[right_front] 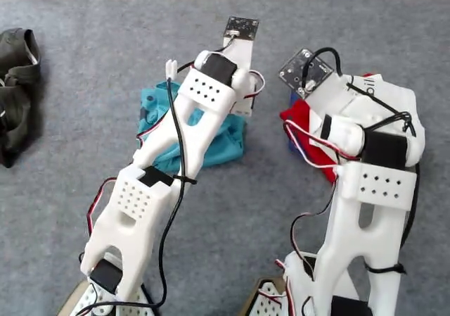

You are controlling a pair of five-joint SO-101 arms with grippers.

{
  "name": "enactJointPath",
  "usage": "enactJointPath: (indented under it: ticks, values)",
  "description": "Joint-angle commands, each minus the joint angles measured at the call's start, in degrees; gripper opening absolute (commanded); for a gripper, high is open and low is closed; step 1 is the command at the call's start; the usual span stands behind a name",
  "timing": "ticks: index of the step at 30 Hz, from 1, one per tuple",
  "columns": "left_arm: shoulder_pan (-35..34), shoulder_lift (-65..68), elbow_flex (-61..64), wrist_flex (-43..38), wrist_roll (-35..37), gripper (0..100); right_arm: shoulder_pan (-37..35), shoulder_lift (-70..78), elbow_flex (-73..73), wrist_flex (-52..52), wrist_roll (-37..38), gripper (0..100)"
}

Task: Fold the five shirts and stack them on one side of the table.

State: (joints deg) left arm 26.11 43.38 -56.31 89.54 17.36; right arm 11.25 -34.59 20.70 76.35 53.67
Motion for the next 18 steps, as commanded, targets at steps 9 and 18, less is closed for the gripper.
enactJointPath:
  ticks: [9,18]
  values:
    - [-6.8,-1.6,-22.3,11.3,4.5,29,0.2,12.2,-15.2,4.7,-6.9,2.5]
    - [-37.2,-7.6,-38.6,11.5,0.2,9,-15.0,33.5,-41.9,21.7,-15.0,2.2]
